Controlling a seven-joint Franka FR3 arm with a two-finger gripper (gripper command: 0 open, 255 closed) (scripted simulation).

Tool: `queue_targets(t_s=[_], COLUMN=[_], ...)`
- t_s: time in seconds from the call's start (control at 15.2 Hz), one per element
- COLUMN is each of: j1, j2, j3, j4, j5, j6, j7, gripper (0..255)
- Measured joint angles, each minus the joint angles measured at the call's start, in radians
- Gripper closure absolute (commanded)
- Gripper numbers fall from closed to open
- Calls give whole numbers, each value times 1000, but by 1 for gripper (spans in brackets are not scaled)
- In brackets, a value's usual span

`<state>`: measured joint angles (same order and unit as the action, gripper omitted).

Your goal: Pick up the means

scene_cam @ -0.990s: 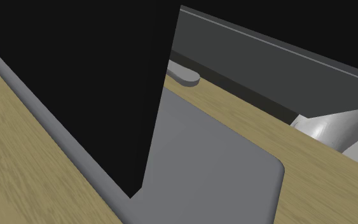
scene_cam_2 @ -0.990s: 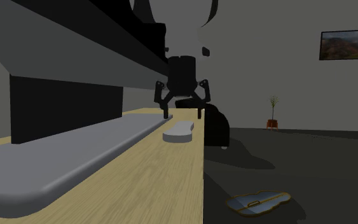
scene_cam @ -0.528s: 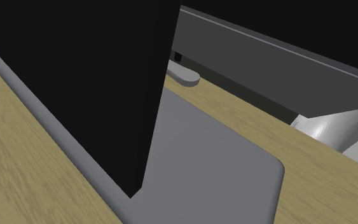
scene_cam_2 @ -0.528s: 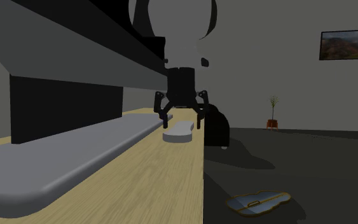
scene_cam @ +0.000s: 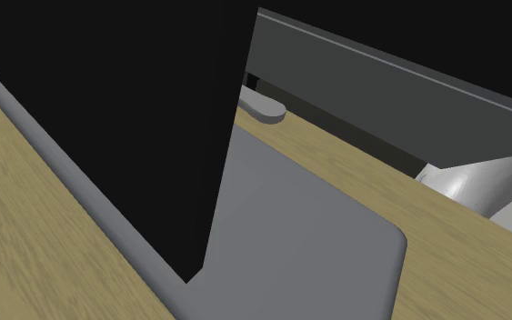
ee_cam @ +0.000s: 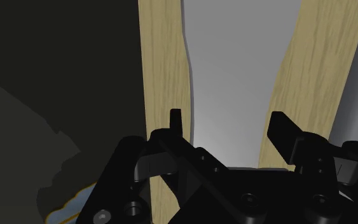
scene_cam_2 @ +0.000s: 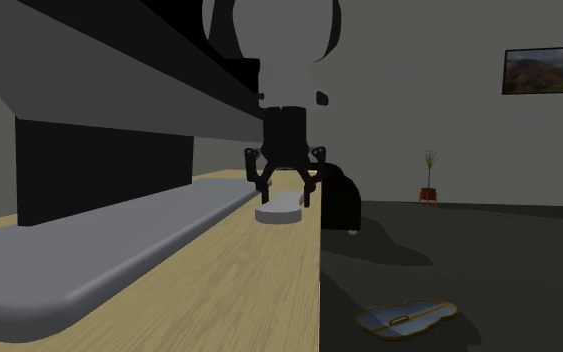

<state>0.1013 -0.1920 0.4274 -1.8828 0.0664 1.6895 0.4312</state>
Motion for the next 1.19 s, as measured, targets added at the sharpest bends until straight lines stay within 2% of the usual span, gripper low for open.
queue_targets(t_s=[0.4,1.19], j1=[-1,-4], j2=[4,46], j3=[0,2], j4=[44,243], j5=[-2,-19], j6=[-40,-201], j7=[2,14], gripper=[255,255])
